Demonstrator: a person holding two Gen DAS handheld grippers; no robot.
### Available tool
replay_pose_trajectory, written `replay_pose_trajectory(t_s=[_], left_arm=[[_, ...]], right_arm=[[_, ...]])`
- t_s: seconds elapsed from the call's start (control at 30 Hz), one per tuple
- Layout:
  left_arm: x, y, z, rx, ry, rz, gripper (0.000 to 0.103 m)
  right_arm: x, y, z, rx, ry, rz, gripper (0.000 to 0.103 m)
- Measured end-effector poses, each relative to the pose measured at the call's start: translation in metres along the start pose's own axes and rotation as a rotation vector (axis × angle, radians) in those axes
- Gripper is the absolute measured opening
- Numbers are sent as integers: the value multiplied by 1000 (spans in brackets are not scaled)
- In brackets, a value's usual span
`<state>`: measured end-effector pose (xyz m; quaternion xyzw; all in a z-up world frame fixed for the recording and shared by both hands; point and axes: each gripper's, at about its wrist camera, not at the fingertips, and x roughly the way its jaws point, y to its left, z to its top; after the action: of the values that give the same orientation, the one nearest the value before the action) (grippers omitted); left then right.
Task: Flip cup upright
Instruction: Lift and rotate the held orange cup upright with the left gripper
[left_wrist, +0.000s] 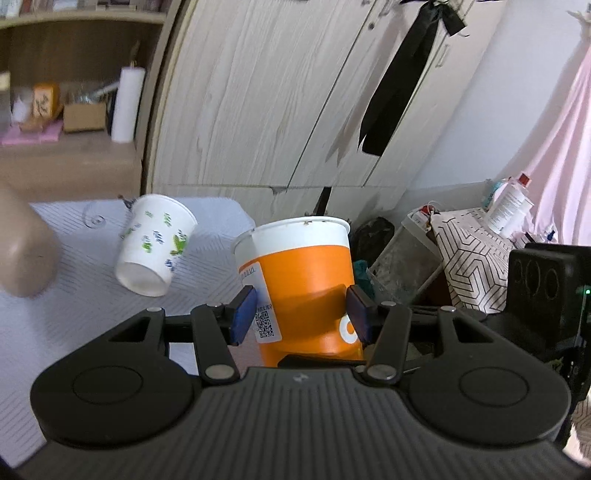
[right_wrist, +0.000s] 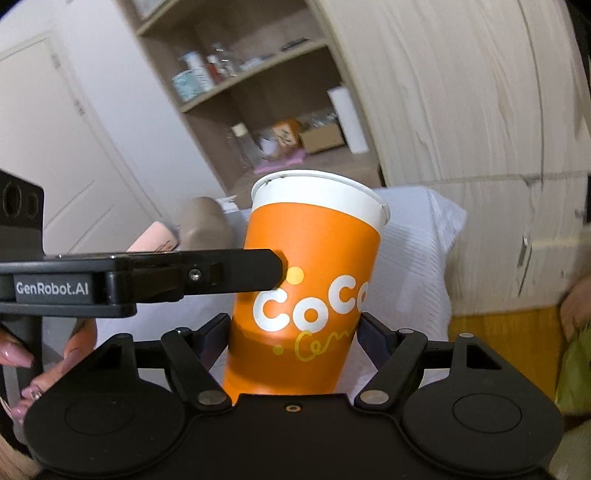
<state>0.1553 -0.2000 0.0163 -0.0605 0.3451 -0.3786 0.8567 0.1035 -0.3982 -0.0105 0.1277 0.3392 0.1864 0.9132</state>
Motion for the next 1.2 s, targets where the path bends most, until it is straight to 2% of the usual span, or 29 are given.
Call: replay_pose_trajectory(t_s=[0.27,0.63,0.9,1.07,1.2], left_arm=[[-72,-7,-33,109,-107,78,52],[-137,22,-67,144,-195,210,52],[-150,64,-75,127,-253,247,52],[-138,82,-65,139,-267,262,52],[-129,94,-62,149,-277,253,51]], right_arm=[[-8,68,-18,-271,-75,-38,79],[19,142,-35,-478,-144,-43,79],[59,175,-42,-624,-233,-98,79],[82,179,-35,-625,-270,-151,79],[97,173,-28,-604,-280,-141,79]])
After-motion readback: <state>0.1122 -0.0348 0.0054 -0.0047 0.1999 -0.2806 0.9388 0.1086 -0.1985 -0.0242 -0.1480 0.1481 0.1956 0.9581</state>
